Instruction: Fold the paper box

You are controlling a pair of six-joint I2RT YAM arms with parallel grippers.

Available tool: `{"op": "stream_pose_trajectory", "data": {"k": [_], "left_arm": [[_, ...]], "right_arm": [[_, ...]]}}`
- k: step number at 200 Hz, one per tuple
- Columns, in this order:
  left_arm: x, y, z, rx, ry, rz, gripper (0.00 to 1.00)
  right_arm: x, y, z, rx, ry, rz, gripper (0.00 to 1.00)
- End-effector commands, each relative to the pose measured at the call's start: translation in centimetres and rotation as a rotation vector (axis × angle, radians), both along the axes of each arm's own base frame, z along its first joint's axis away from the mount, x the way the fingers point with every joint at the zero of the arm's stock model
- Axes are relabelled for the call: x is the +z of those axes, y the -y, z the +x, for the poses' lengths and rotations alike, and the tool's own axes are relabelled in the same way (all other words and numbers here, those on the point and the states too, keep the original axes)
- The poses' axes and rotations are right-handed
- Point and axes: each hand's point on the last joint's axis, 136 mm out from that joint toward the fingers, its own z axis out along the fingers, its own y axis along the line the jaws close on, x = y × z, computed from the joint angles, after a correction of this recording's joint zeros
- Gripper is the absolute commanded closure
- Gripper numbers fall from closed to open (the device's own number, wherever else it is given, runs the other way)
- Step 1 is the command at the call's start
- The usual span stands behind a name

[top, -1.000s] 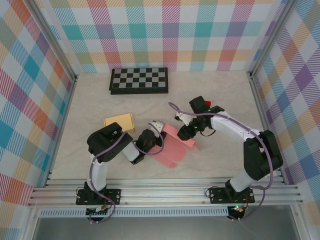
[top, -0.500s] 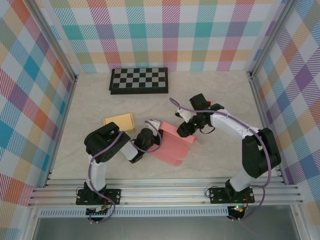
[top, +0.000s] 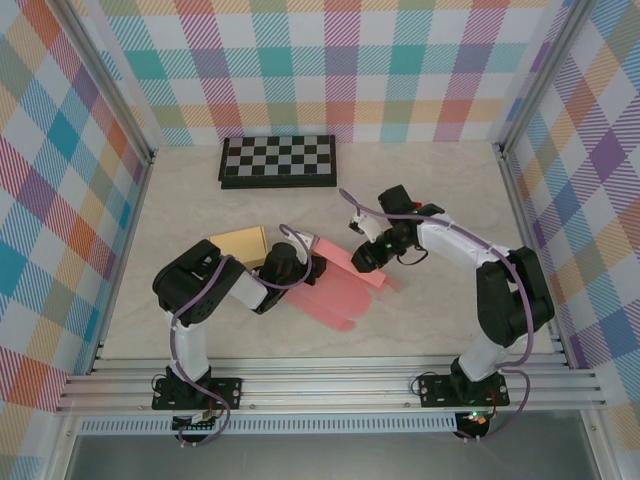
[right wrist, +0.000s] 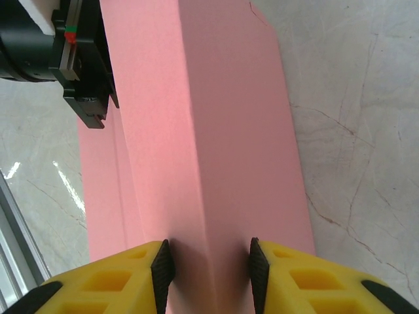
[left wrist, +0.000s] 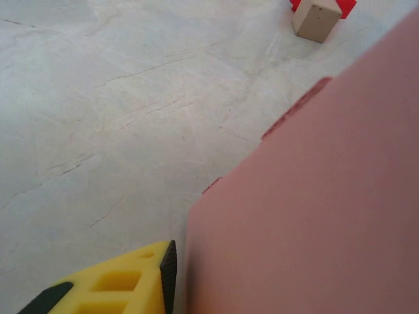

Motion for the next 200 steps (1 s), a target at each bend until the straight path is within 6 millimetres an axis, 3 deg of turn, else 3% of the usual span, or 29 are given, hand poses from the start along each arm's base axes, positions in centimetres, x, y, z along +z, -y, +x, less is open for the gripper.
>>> {"op": "stream_pose_trajectory", "data": {"k": [1,121,137,160,181,200], "left_arm": [[2.0,0.8,0.9,-0.014,0.044,-0.075,0.66],[4.1,2.0,2.4,-0.043,0.143,-0.218,0.69],[4.3,2.4,2.2,-0.063,0.151,-0.234,0.75],[5.4,2.6,1.9,-0.079,0.172,-0.281,1.0],[6.5,2.4,2.3,-0.048,0.181,-0.314,1.0],[6.1,1.4,3.3,0.046,0.131,-0.328,1.0]], "right_arm": [[-1.1,0.3,-0.4,-0.005,-0.069,-0.018,0.62],[-1.8,0.0,-1.2,0.019,-0.17,0.047,0.67],[-1.8,0.0,-1.2,0.019,-0.181,0.05,0.68],[-1.9,0.0,-1.1,0.014,-0.194,0.054,0.68],[-2.0,-0.1,-0.9,0.004,-0.203,0.057,0.69],[-2.1,-0.1,-0.5,-0.014,-0.201,0.061,0.7]]}}
